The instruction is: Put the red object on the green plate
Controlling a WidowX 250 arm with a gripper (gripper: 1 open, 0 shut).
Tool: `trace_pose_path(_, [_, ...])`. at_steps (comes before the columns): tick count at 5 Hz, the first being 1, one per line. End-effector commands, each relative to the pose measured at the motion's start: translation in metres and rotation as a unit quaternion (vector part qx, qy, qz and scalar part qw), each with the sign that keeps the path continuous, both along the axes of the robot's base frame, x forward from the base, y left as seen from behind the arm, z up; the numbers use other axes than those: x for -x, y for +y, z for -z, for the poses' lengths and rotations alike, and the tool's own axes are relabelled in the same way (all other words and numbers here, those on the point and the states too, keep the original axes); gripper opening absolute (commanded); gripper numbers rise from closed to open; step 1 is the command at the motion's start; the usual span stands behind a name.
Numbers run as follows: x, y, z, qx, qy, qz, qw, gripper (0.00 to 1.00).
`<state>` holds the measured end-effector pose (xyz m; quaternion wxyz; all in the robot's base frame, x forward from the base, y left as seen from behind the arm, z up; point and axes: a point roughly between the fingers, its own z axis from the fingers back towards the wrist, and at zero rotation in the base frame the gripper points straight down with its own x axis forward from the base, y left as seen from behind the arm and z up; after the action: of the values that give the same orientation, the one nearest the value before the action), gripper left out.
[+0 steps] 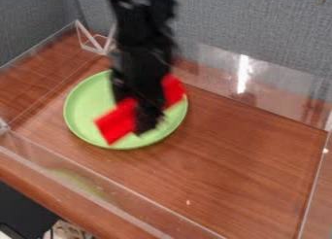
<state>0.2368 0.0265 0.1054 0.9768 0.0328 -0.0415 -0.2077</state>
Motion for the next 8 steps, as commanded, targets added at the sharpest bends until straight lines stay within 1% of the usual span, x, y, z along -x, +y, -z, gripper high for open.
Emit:
trace_pose_path(1, [-0.007,0.049,0.003,-0.002,-0.021,-0.011,0.9997,0.00])
trace_pose_path(2, [-0.013,0.075,0.021,0.003,-0.009,-0.005,0.9999,0.00])
trace_pose_path(3, [-0.028,0.084,0.033,0.005,-0.002,0.014,0.9999,0.00])
trace_pose_path(4, [-0.039,0.079,0.035,0.007,-0.004,0.020,0.9998,0.00])
trace_pose_path(5, [-0.048,0.076,0.038,0.009,-0.005,0.020,0.9998,0.00])
trace_pose_path(6, [-0.053,0.074,0.041,0.012,-0.007,0.018,0.9997,0.00])
trace_pose_path(8, [-0.057,0.092,0.045,0.016,-0.003,0.038,0.9992,0.00])
